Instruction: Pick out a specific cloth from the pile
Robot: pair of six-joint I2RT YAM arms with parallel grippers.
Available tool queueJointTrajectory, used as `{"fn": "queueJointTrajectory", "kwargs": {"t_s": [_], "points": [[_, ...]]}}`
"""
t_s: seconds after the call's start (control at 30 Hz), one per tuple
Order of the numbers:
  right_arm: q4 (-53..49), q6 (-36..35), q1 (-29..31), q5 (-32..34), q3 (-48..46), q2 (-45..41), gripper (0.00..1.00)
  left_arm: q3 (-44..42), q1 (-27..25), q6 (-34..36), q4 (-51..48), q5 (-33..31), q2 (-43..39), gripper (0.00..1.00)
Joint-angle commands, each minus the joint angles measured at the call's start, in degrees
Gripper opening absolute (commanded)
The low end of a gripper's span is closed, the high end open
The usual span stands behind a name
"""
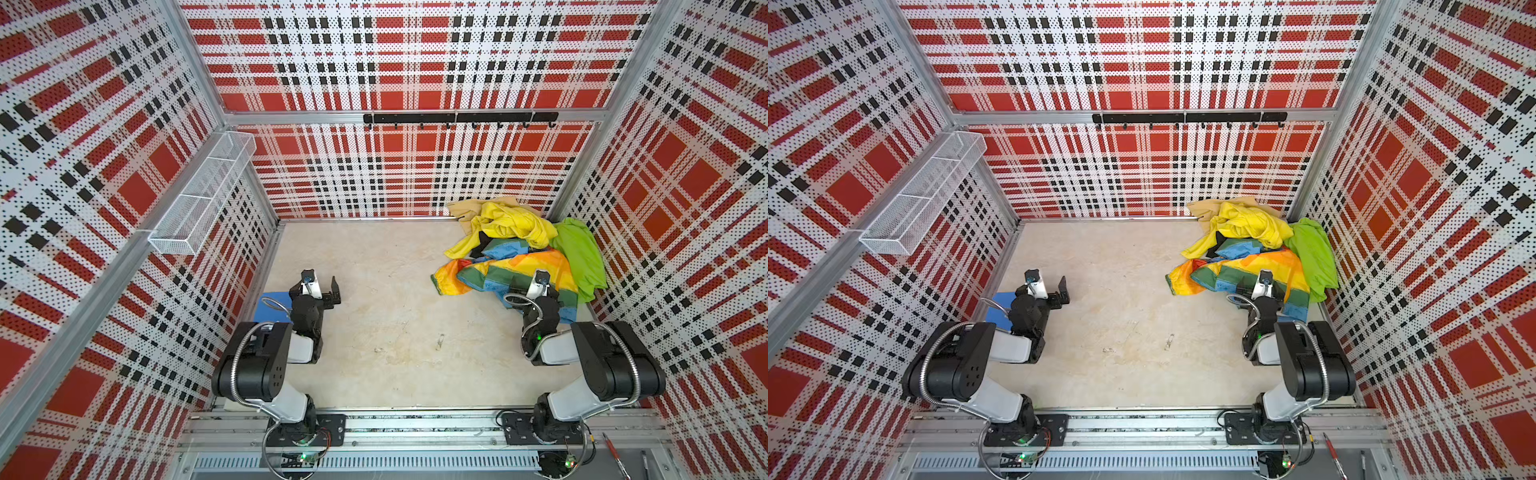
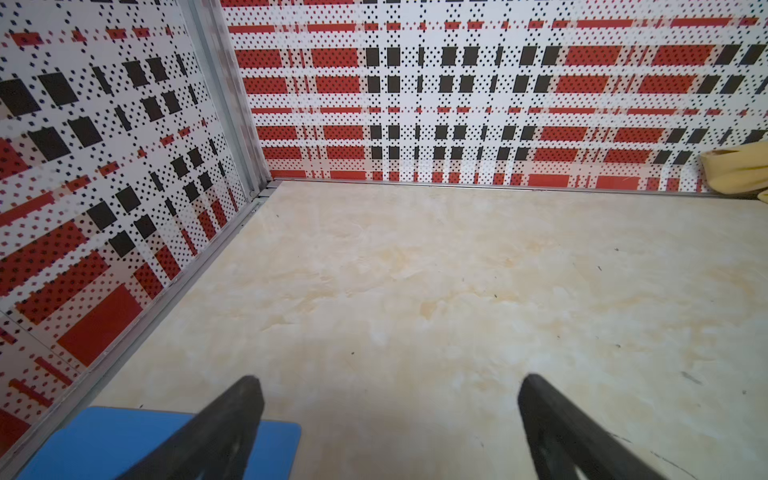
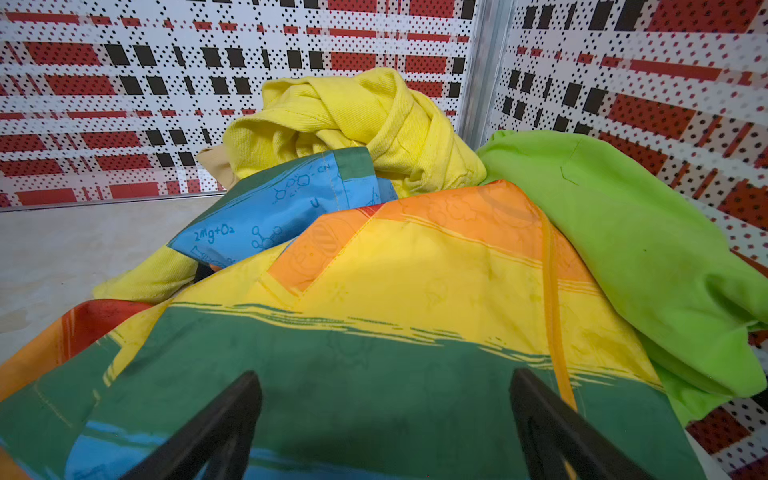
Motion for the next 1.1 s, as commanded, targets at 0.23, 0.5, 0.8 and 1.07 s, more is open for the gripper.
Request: {"fn": "queueJointTrajectory", "kwargs": {"t_s": [0.23, 0.5, 0.8, 1.07], "points": [[3.56, 0.51, 0.07, 0.58, 0.15, -0.34, 1.00, 0.71, 0.16, -0.05, 1.67, 0.79, 0.02, 0.99], [3.56, 0.52, 0.06, 0.56, 0.08, -0.37, 1.00, 0.71, 0.16, -0.04, 1.62, 0.76, 0.01, 0.99], [3.60, 0.51, 0.06, 0.56, 0.06, -0.45, 1.00, 0.80, 0.41, -0.01, 1.53, 1.36, 0.02, 0.99], [3.79, 0.60, 0.04, 0.31, -0.04, -0.40, 1.00, 0.98, 1.39, -0.67, 1.06, 3.06, -0.12, 0.99]]}}
